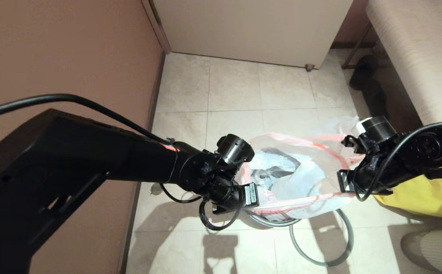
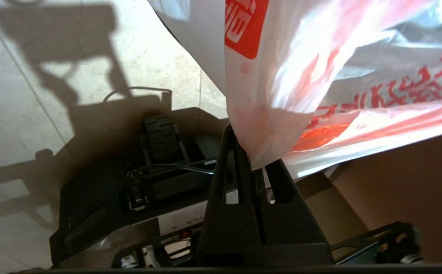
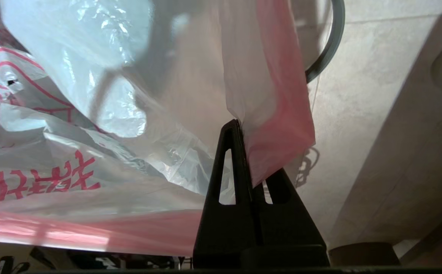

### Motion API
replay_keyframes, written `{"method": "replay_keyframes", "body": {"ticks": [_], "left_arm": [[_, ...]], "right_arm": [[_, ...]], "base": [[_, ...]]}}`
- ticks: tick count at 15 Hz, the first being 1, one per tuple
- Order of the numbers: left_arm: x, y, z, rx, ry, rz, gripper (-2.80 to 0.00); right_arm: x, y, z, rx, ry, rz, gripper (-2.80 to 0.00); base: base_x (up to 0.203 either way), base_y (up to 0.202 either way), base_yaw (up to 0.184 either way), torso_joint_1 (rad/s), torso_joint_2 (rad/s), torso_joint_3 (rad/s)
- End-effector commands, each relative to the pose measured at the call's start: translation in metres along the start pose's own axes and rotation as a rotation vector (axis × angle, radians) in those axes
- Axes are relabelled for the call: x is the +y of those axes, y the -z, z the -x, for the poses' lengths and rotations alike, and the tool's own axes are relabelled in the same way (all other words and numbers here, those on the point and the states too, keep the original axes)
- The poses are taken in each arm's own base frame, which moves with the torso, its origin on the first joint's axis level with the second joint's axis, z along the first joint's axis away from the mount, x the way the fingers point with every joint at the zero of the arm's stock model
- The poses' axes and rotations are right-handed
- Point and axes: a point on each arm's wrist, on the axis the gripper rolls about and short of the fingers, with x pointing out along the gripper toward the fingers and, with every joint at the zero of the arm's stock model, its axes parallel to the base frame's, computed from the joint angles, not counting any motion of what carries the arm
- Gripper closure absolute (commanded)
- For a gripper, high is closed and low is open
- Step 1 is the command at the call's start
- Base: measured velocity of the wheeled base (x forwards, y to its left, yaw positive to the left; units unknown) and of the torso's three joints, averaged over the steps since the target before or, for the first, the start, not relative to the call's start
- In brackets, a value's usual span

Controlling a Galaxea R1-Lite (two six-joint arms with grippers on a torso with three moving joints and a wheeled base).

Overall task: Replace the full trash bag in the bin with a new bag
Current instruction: Put the new garbage bag on the trash can

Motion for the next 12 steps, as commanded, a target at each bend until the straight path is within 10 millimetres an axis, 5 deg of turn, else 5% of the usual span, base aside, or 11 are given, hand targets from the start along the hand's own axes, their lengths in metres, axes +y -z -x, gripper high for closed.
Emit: {"method": "replay_keyframes", "body": {"ticks": [1, 12], "left_arm": [[0.002, 0.012, 0.000, 0.026, -0.010, -0.011, 0.00], [0.020, 0.061, -0.030, 0.228, -0.174, -0.060, 0.00]], "right_arm": [[-0.001, 0.008, -0.015, 0.041, 0.007, 0.002, 0.00], [0.038, 0.033, -0.115, 0.051, 0.010, 0.096, 0.00]], "base": [[0.000, 0.000, 0.000, 0.000, 0.00, 0.000], [0.000, 0.000, 0.000, 0.000, 0.00, 0.000]]}}
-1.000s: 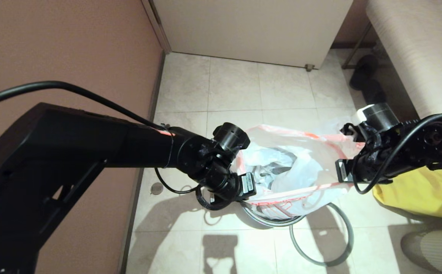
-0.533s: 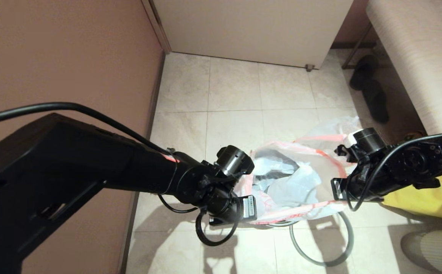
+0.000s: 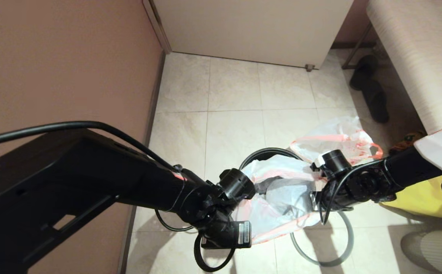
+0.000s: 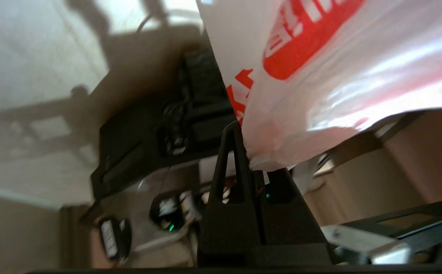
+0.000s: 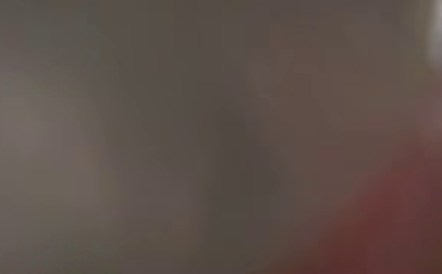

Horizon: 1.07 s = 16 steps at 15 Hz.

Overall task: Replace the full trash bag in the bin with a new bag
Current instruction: Put the new garbage bag on the trash can

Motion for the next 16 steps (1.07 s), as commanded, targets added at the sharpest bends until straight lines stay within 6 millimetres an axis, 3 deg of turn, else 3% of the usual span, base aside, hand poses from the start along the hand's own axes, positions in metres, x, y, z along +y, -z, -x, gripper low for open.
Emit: {"method": "replay_keyframes", "body": {"ticks": [1, 4, 7, 9, 12, 16], "left_arm": [[0.000, 0.006, -0.018, 0.063, -0.057, -0.006, 0.00], [0.004, -0.001, -0.041, 0.105, -0.128, -0.002, 0.00], [0.011, -0.027, -0.058, 0.086, -0.170, 0.017, 0.00], [0.020, -0.056, -0.063, -0.020, -0.162, 0.079, 0.00], [0.028, -0.075, -0.080, -0.200, -0.160, 0.144, 0.00], [0.049, -0.099, -0.077, -0.444, -0.188, 0.268, 0.00]], "right_arm": [[0.006, 0.010, -0.021, 0.045, 0.020, 0.021, 0.00], [0.014, 0.012, -0.037, 0.023, 0.031, 0.049, 0.00], [0.020, -0.003, -0.059, -0.051, 0.089, 0.074, 0.00], [0.027, -0.021, -0.061, -0.179, 0.079, 0.050, 0.00], [0.033, -0.038, -0.058, -0.371, 0.067, 0.016, 0.00], [0.038, -0.050, -0.060, -0.551, 0.080, 0.023, 0.00]], "base": [[0.000, 0.000, 0.000, 0.000, 0.00, 0.000], [0.000, 0.000, 0.000, 0.000, 0.00, 0.000], [0.000, 0.000, 0.000, 0.000, 0.00, 0.000], [0.000, 0.000, 0.000, 0.000, 0.00, 0.000], [0.000, 0.000, 0.000, 0.000, 0.00, 0.000], [0.000, 0.000, 0.000, 0.000, 0.00, 0.000]]}}
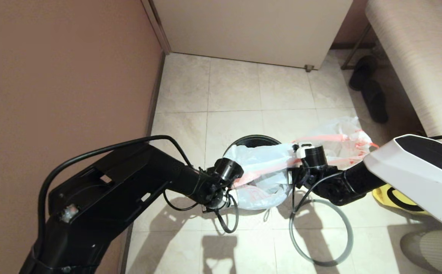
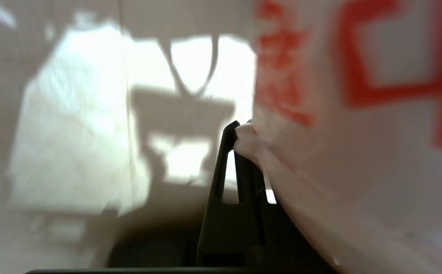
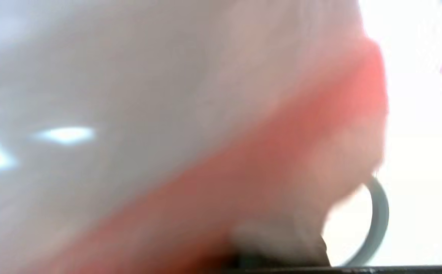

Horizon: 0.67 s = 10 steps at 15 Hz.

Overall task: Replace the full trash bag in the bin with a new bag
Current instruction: Put the new garbage bag on the trash can

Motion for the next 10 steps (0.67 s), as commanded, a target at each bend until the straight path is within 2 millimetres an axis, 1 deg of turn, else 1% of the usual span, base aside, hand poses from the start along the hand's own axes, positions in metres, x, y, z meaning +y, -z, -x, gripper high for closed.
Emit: {"method": "replay_keyframes", "body": {"ticks": [1, 3, 4, 6, 7, 10], "left_arm": [[0.009, -0.003, -0.004, -0.034, -0.006, 0.063, 0.00], [0.018, -0.019, 0.004, -0.102, 0.030, 0.130, 0.00], [0.020, -0.023, 0.006, -0.143, 0.060, 0.153, 0.00], [0.021, -0.024, 0.006, -0.192, 0.094, 0.169, 0.00], [0.021, -0.024, 0.009, -0.200, 0.102, 0.171, 0.00], [0.021, -0.021, 0.008, -0.190, 0.102, 0.157, 0.00]], "right_arm": [[0.002, 0.004, -0.005, -0.026, 0.007, 0.019, 0.00], [0.002, -0.003, -0.004, -0.077, 0.005, 0.067, 0.00], [0.002, -0.006, -0.004, -0.110, 0.005, 0.093, 0.00], [0.000, -0.013, -0.003, -0.173, 0.012, 0.135, 0.00], [-0.002, -0.016, -0.003, -0.199, 0.019, 0.154, 0.00], [-0.003, -0.017, -0.002, -0.212, 0.029, 0.187, 0.00]], "base": [[0.000, 0.000, 0.000, 0.000, 0.00, 0.000], [0.000, 0.000, 0.000, 0.000, 0.00, 0.000], [0.000, 0.000, 0.000, 0.000, 0.00, 0.000], [0.000, 0.000, 0.000, 0.000, 0.00, 0.000], [0.000, 0.000, 0.000, 0.000, 0.00, 0.000], [0.000, 0.000, 0.000, 0.000, 0.00, 0.000]]}}
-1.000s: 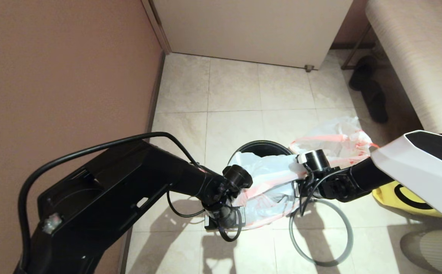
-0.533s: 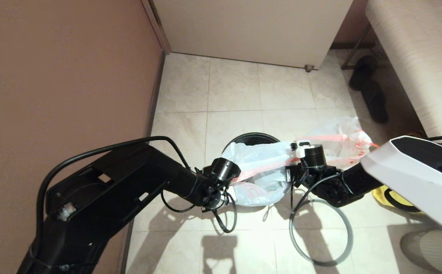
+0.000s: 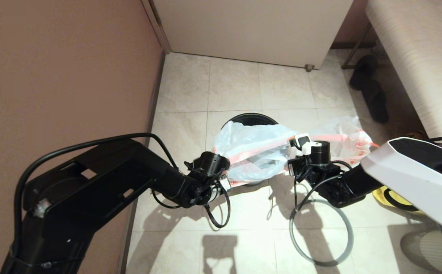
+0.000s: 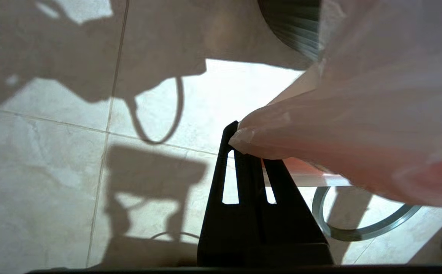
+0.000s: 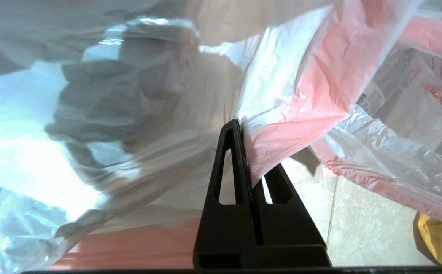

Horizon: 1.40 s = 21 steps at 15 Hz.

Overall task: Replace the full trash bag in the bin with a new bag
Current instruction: Put the new garbage bag on the trash can

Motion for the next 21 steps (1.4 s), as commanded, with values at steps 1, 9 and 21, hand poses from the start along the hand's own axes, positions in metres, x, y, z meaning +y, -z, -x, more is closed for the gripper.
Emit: {"method": "replay_keyframes", "body": {"ticks": [1, 9, 21], "left_arm": [[0.000, 0.002, -0.001, 0.007, 0.000, -0.013, 0.00], [0.000, 0.004, -0.008, 0.000, -0.002, -0.024, 0.00], [-0.023, -0.005, 0.074, 0.031, 0.123, -0.156, -2.80]], "right_arm": [[0.001, -0.002, 0.003, -0.007, -0.001, 0.001, 0.00], [0.012, 0.000, -0.001, -0.015, -0.015, 0.012, 0.00], [0.006, -0.009, 0.110, 0.092, -0.155, 0.041, -2.80]], "base": [[0.000, 0.000, 0.000, 0.000, 0.00, 0.000], [0.000, 0.000, 0.000, 0.000, 0.00, 0.000], [0.000, 0.000, 0.000, 0.000, 0.00, 0.000]]}}
